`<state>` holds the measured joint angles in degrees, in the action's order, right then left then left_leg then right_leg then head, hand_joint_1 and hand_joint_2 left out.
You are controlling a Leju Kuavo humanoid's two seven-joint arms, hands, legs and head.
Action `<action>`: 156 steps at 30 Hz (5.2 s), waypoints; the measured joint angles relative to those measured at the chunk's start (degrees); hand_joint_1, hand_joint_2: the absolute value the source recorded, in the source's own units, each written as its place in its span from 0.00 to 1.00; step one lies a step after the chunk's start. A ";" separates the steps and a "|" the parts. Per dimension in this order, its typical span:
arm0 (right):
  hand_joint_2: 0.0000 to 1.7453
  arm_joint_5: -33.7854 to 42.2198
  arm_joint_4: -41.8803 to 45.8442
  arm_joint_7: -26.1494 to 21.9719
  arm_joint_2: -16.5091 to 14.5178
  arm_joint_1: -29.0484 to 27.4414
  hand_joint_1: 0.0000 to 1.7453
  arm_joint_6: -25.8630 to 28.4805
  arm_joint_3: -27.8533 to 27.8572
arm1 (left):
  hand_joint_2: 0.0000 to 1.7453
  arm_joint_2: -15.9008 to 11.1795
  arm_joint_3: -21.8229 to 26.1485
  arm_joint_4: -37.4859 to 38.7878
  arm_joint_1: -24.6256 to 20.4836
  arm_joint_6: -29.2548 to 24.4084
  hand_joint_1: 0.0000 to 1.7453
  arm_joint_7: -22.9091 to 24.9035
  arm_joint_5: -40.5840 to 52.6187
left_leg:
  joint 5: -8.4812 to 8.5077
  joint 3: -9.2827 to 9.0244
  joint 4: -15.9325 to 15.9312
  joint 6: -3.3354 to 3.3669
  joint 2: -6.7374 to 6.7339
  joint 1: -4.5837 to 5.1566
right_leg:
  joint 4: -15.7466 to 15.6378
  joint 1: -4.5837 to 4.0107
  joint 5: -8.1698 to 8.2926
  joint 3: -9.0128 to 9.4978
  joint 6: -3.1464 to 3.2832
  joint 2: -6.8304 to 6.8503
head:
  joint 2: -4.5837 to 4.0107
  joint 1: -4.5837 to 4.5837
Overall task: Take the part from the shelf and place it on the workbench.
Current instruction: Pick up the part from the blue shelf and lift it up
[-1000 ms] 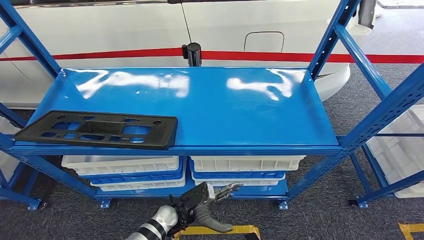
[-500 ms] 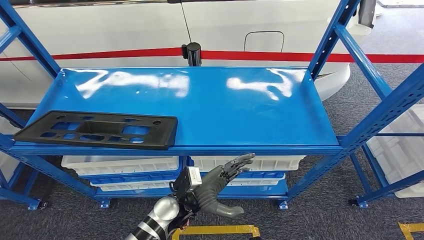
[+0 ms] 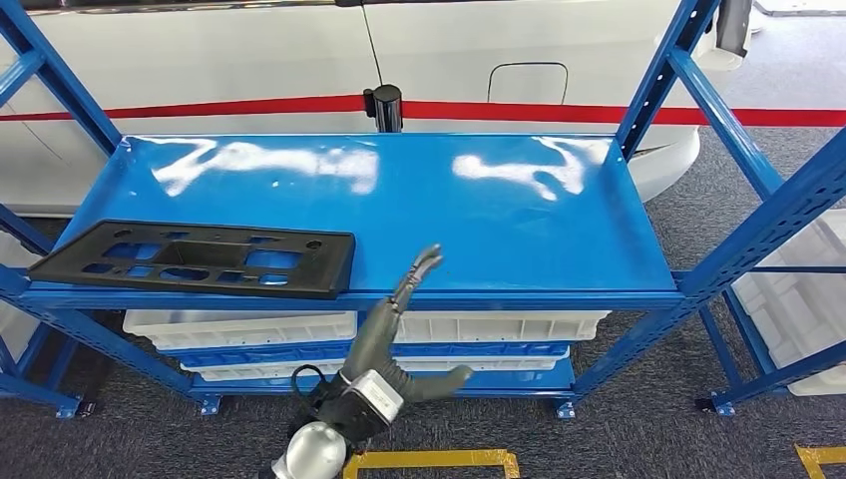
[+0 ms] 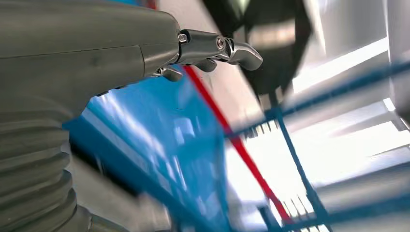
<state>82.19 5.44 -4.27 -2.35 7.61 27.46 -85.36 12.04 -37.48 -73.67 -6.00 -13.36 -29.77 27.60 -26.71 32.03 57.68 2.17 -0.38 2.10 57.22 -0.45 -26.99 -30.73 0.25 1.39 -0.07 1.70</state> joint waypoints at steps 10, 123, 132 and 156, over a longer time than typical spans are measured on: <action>1.00 1.68 0.00 0.00 -0.06 -0.31 0.00 0.43 1.72 | 1.00 -2.41 0.09 -6.43 5.25 -23.70 0.00 6.32 25.26 | 0.00 0.00 -0.01 0.00 0.01 0.00 | 0.00 0.00 0.00 0.00 0.00 0.01 | 0.00 -0.01; 1.00 -3.51 0.00 1.30 0.54 0.16 0.00 -1.69 -3.64 | 1.00 -2.41 42.24 22.46 -7.61 -26.81 1.00 16.67 50.60 | 0.46 0.04 -0.01 0.36 0.41 0.00 | 0.01 0.01 0.21 0.03 -0.27 0.43 | 0.00 -0.03; 1.00 -5.16 0.00 2.05 0.56 0.81 0.00 -1.93 -3.64 | 1.00 -3.14 44.80 24.96 -10.07 -26.76 1.00 14.41 50.97 | 1.14 0.82 -0.03 0.40 0.57 -0.01 | 0.00 -0.01 0.81 -0.78 -0.25 0.47 | 0.00 -0.02; 1.00 -4.16 0.00 1.56 0.50 0.95 0.00 -2.03 -3.64 | 1.00 -0.24 43.29 12.84 -13.10 -26.77 1.00 5.82 34.17 | 1.94 2.02 -0.04 0.42 0.55 0.04 | 0.00 0.00 1.68 -1.94 -0.17 0.58 | 0.00 -0.03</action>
<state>78.03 5.44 -2.71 -1.85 8.57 25.43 -89.00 11.80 5.81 -60.83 -19.10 -40.13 -23.96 61.77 -24.77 34.05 57.64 2.59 0.17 2.14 57.22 -0.44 -25.31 -32.67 0.07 1.97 -0.07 1.67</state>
